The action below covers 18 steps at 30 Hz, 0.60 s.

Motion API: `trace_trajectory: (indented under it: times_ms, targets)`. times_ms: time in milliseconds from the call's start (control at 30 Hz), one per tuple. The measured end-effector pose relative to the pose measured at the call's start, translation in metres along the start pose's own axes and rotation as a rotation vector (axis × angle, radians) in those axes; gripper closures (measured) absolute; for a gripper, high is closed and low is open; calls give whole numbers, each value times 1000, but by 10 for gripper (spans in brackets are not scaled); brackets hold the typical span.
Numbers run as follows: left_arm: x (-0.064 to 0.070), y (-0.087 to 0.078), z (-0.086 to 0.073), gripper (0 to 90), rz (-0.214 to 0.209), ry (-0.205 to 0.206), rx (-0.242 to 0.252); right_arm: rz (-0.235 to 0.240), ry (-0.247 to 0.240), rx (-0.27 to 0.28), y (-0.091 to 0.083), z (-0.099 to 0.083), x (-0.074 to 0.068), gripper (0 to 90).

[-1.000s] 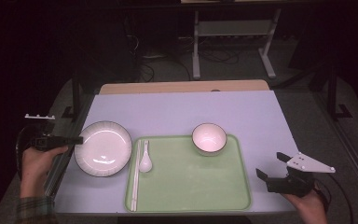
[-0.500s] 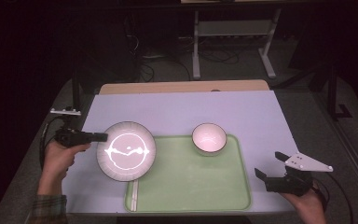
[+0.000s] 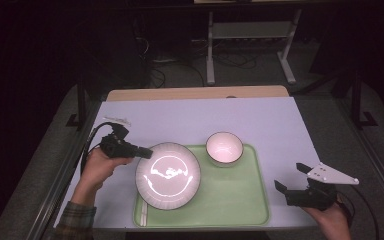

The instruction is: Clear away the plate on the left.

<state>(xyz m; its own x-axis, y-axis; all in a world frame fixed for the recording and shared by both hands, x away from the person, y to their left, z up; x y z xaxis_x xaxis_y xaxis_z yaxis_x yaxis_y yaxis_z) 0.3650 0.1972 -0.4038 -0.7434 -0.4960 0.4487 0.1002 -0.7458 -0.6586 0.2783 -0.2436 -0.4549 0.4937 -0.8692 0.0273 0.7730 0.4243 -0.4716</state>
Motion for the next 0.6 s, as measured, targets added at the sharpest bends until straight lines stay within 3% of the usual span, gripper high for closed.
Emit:
trace_trajectory:
  times_ms: [300, 600]
  targets:
    - [16, 40, 10, 848, -56, 41, -80, -11, 5, 1, -4, -2, 1, 48]
    - [21, 61, 9, 842, -90, 37, -127, -21, 13, 2, -8, -3, 2, 48]
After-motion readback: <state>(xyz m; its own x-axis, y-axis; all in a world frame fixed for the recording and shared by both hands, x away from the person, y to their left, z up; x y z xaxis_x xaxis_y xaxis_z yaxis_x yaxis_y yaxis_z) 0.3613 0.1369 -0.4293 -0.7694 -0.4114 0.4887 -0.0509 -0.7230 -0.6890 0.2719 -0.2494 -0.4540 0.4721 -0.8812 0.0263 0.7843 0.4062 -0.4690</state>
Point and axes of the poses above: each handheld gripper's, and its own axes: y roughly forward along the jaws, z roughly out of its top, x roughly to its right, the point moved 7 cm from there along y, roughly forward along the jaws, and after that the axes turned 4 degrees about -z, right-handed, at the moved point
